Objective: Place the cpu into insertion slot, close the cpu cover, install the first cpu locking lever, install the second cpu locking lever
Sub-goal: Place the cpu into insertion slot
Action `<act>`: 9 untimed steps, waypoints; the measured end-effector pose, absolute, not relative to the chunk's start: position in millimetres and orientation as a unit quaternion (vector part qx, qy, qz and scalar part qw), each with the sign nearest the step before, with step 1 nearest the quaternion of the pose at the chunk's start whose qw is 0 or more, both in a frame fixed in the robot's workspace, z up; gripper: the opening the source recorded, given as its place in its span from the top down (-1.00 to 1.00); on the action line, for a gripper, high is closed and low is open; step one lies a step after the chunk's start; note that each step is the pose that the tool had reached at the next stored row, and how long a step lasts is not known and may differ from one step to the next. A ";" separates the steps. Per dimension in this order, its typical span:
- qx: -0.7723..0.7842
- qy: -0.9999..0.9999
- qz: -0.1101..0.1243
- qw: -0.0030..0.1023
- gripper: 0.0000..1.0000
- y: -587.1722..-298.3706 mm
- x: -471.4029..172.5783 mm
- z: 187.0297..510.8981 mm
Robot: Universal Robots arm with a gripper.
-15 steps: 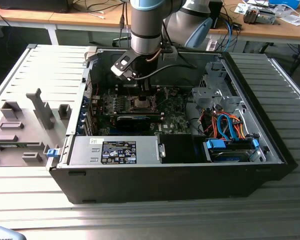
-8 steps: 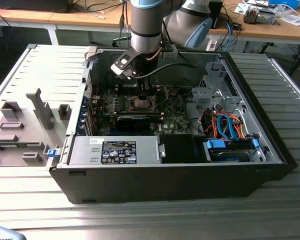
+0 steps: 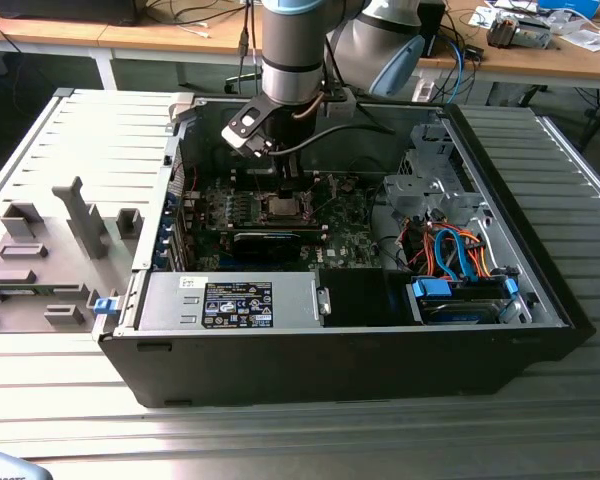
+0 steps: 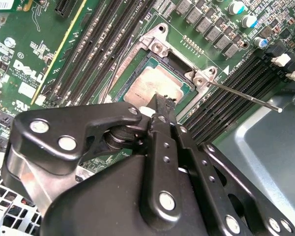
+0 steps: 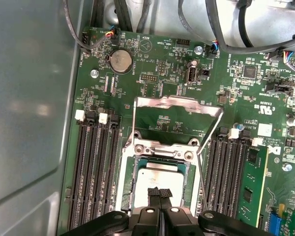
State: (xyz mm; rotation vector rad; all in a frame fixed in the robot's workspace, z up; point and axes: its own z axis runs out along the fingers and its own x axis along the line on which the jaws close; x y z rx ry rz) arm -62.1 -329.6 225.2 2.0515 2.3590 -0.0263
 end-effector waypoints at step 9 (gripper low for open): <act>0.656 0.755 -0.009 0.008 0.79 -329.6 -62.1 230.4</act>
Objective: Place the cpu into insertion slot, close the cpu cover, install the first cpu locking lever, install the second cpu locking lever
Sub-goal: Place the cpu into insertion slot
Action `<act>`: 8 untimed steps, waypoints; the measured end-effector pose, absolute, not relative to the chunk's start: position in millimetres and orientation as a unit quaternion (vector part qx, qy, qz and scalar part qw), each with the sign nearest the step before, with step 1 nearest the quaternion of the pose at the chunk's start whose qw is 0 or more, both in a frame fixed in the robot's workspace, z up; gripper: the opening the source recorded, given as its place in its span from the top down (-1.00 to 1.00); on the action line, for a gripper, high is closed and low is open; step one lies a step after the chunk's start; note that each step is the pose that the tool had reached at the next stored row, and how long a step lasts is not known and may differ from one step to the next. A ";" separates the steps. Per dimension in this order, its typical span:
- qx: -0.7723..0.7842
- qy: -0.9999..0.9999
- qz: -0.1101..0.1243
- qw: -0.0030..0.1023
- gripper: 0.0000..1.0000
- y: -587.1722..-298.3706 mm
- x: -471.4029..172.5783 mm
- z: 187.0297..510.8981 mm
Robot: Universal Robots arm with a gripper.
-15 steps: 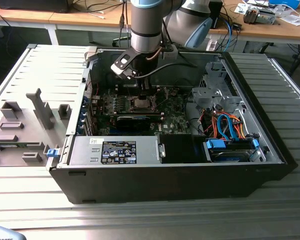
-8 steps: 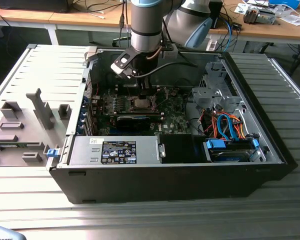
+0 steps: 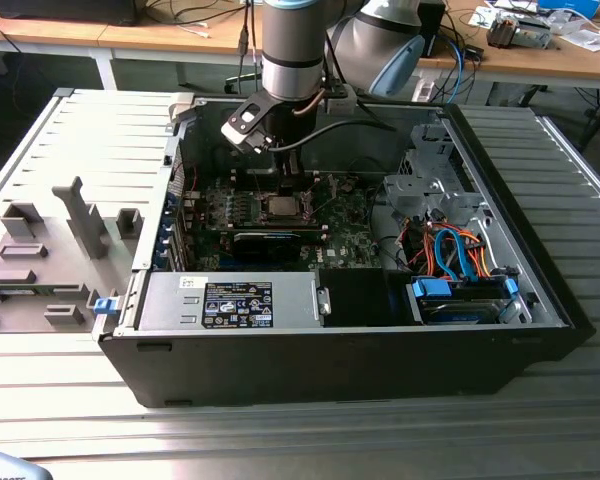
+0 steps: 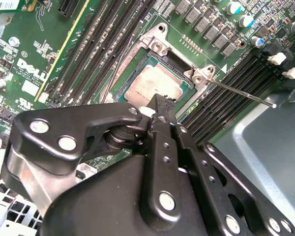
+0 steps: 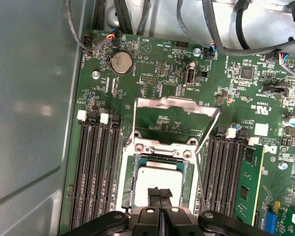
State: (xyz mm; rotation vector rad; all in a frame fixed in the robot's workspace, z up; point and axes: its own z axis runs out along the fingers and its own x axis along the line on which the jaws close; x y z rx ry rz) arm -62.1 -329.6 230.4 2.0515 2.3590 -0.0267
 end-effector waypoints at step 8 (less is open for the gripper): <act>0.656 0.755 -0.009 0.008 0.79 -329.6 -62.1 233.4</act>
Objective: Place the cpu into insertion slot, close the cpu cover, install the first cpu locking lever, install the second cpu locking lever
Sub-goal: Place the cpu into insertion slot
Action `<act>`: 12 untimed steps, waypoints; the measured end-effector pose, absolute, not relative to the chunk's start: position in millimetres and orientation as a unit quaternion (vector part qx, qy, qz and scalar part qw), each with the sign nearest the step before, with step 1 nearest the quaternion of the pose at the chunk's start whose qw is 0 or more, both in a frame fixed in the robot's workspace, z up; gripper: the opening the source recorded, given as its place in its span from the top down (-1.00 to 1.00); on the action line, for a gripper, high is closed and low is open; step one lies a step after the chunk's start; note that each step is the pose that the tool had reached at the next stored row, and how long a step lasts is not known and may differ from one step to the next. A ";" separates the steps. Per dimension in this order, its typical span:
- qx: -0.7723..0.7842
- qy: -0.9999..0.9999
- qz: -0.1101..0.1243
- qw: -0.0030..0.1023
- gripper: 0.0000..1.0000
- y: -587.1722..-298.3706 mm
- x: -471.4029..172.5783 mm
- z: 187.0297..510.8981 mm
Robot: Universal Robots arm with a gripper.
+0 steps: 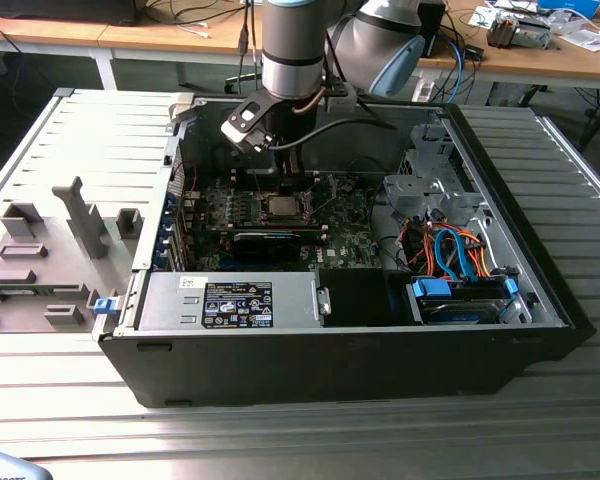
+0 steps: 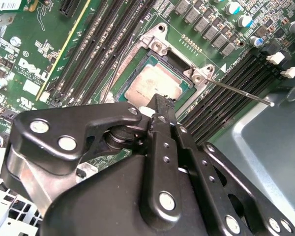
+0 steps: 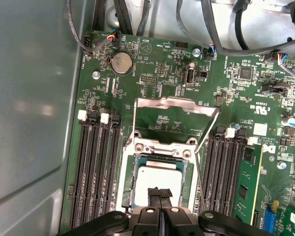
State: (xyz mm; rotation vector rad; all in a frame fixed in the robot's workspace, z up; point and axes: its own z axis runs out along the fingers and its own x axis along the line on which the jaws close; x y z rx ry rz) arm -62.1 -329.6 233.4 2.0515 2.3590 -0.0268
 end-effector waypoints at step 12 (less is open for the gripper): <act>0.656 0.755 -0.009 0.008 0.79 -329.6 -62.1 242.3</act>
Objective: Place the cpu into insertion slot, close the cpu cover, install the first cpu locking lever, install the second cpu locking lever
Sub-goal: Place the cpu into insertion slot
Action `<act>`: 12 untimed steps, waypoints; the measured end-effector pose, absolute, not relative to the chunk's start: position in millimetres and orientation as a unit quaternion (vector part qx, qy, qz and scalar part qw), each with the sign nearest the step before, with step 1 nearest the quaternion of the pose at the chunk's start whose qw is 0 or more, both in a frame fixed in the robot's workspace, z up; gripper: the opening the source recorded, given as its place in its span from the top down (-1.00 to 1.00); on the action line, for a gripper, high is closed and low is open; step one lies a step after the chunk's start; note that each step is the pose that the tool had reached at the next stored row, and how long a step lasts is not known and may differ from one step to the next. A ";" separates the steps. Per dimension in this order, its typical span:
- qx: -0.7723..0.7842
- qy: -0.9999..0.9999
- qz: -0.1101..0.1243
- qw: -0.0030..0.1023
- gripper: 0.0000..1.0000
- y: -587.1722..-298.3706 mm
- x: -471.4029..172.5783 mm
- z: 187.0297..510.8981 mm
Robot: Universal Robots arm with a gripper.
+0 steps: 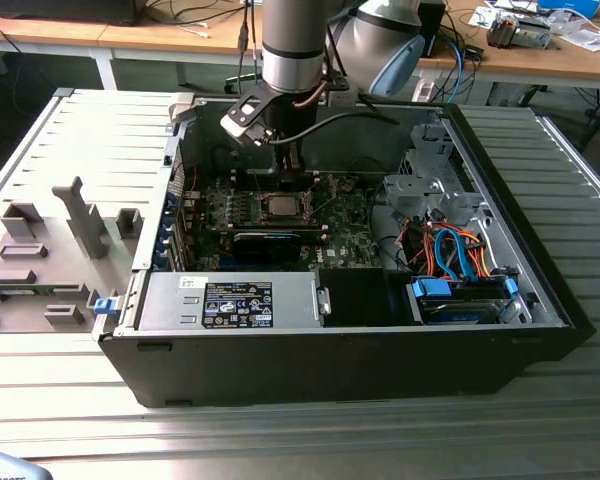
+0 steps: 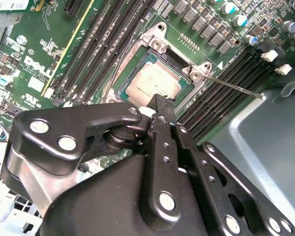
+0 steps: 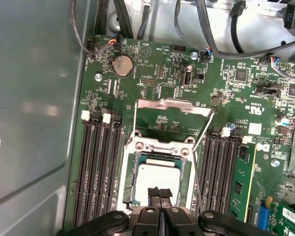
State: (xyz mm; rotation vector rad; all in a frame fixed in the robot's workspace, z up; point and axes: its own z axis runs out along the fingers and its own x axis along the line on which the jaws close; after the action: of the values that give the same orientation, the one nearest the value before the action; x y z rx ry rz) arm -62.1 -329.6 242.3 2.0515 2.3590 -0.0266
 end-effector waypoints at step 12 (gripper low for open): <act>0.656 0.755 -0.009 0.008 0.79 -329.6 -62.1 251.3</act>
State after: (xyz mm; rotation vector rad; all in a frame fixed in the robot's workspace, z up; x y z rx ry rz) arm -62.1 -329.6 251.3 2.0515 2.3590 -0.0266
